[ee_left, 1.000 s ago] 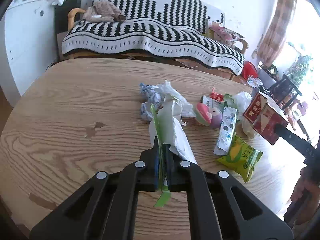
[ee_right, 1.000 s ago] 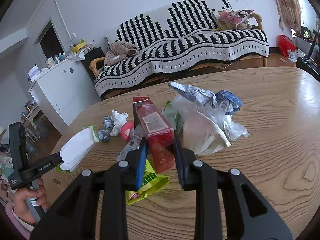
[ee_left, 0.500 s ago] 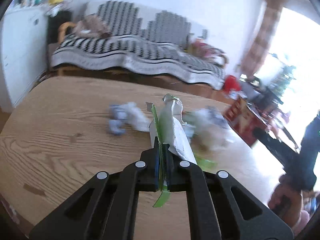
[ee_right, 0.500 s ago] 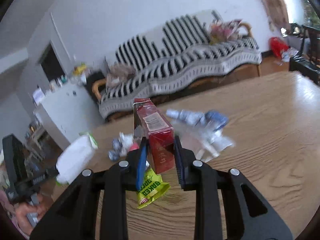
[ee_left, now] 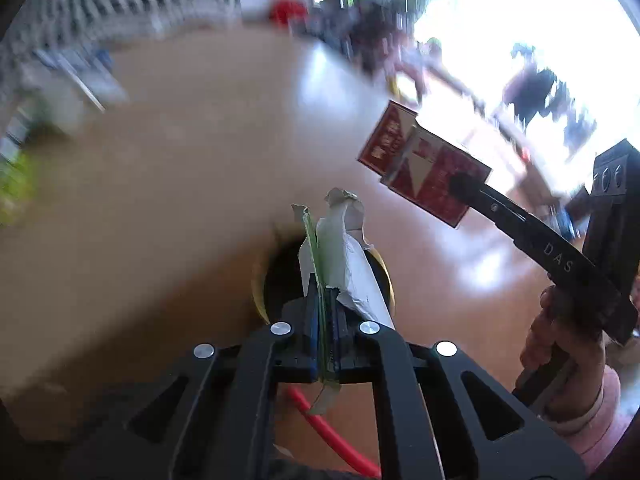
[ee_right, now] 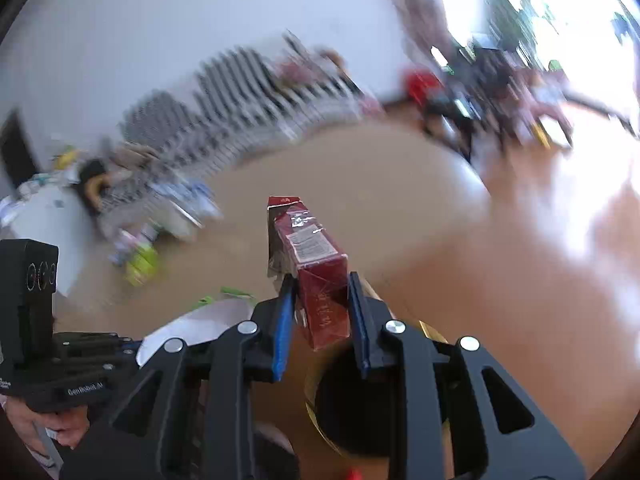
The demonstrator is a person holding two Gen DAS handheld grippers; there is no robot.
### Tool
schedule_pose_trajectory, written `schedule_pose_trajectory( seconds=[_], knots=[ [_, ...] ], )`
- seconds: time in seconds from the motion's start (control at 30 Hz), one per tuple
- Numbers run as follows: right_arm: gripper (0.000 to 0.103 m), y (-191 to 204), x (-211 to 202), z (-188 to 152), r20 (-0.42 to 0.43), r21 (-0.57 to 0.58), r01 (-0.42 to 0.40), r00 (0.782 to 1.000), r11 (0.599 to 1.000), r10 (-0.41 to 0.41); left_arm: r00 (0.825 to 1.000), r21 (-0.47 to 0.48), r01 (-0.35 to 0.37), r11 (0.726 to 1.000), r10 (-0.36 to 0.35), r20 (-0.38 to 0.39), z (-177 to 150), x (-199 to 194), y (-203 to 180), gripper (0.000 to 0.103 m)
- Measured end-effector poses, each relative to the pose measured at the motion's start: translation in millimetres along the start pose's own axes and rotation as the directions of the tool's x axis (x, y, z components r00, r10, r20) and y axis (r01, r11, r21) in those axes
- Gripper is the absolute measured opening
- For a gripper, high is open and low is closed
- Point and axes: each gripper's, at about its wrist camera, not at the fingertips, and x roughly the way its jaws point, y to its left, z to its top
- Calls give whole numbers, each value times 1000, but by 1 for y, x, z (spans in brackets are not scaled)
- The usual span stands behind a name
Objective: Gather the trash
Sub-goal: 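Carry both items to the black bin and open both grippers over it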
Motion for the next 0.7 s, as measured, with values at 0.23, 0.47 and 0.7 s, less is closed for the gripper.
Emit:
schedule_pose_trajectory(
  seconds=[0.23, 0.47, 0.7],
  knots=[
    [26, -52, 40, -56, -140, 120, 29, 990, 992, -12, 978, 19, -33, 999, 36, -203, -27, 93, -19, 4],
    [59, -67, 50, -55, -184, 221, 23, 983, 975, 19, 981, 63, -73, 995, 83, -174, -16, 107, -26, 23],
    [96, -71, 17, -25, -23, 196, 75, 997, 978, -71, 998, 70, -31, 997, 35, -57, -5, 72, -16, 96]
  ],
)
